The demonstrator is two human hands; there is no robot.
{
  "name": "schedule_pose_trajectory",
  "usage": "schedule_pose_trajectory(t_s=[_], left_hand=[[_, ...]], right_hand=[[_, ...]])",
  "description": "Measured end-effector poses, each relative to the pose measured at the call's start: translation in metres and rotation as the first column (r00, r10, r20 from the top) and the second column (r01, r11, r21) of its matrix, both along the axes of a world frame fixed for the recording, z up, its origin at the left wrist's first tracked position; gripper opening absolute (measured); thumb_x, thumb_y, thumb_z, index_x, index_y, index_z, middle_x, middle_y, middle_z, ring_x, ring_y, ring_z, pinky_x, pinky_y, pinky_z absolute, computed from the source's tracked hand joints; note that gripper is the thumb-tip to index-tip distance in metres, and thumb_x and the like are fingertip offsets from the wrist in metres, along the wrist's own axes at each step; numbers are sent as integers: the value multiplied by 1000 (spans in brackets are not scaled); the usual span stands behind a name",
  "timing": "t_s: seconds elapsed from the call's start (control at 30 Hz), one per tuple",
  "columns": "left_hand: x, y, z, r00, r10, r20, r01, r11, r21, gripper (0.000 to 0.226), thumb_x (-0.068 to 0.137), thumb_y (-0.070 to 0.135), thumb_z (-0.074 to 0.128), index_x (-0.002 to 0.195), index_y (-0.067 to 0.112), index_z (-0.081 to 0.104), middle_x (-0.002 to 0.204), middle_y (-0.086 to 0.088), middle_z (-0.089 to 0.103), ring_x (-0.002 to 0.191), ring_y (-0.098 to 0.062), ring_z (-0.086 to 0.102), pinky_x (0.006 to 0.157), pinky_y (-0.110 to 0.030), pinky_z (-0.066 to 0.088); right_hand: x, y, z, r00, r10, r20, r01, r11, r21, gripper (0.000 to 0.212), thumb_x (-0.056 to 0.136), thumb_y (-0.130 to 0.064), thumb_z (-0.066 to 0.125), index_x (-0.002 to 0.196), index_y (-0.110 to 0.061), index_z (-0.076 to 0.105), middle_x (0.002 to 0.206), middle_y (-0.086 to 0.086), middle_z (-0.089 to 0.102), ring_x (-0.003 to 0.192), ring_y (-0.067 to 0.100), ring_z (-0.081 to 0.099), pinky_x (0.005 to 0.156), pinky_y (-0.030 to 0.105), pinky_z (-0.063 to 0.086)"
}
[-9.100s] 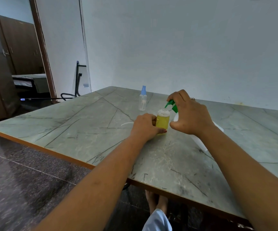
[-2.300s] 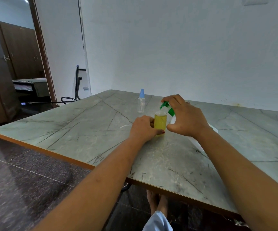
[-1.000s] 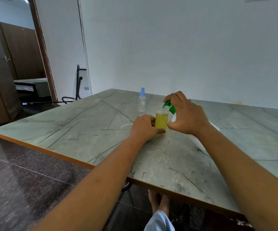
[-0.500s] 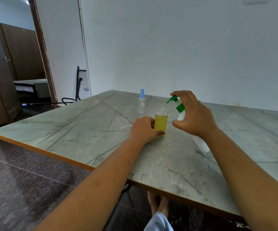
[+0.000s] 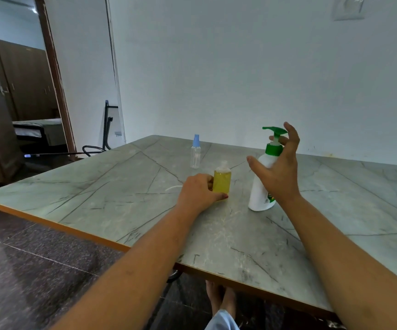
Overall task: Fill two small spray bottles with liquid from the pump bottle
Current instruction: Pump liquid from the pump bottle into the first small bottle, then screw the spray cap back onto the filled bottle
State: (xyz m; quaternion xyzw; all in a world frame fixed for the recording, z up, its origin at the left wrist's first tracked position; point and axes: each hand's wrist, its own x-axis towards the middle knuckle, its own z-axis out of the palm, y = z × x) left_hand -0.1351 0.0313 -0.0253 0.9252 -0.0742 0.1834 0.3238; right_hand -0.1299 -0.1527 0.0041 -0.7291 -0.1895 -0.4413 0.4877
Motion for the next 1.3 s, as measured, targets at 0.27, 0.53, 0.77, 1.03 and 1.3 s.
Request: schedule_pose_trajectory(t_s=[0.27, 0.53, 0.77, 1.03, 1.3], left_hand=[[0, 1, -1, 1000, -10, -18, 9, 1000, -23, 60, 72, 43, 76, 119, 10, 60, 114, -5, 66, 102, -18, 62, 89, -29, 50], [-5, 0, 2, 999, -7, -41, 6, 999, -38, 68, 72, 45, 75, 127, 10, 55, 121, -6, 63, 107, -19, 60, 90, -27, 47], [-9, -1, 6, 996, -10, -87, 1, 995, -98, 74, 70, 45, 77, 130, 10, 52, 123, -6, 62, 109, -19, 60, 94, -28, 46], [-17, 11, 18, 992, 18, -122, -25, 998, -57, 66, 72, 38, 78, 126, 8, 55, 116, -7, 64, 104, -19, 61, 90, -28, 48], [-36, 80, 21, 990, 99, -99, -104, 994, -44, 54, 70, 39, 79, 114, 12, 64, 107, -3, 68, 92, -13, 61, 80, -24, 48]], right_hand=[[-6, 1, 0, 998, -23, -59, 22, 1000, -9, 106, 69, -28, 83, 147, -18, 12, 145, 5, 32, 122, 9, 40, 101, 25, 36], [-25, 5, 7, 984, -81, -159, 69, 994, -81, 128, 55, -59, 77, 143, -38, -13, 152, 7, 23, 135, 24, 32, 109, 55, 31], [-58, 28, 38, 972, -133, 195, 114, 988, 108, 88, 81, -27, 73, 146, -21, 14, 133, 5, 41, 117, 18, 47, 97, 41, 45], [-66, 59, 24, 998, 26, -61, -25, 999, 24, 33, 86, -2, 61, 116, -14, 55, 95, 2, 58, 73, 5, 55, 62, 4, 43], [-36, 75, 4, 931, 9, -365, -44, 995, -86, 23, 87, 0, 49, 104, -8, 62, 87, 3, 58, 71, 12, 52, 53, 6, 37]])
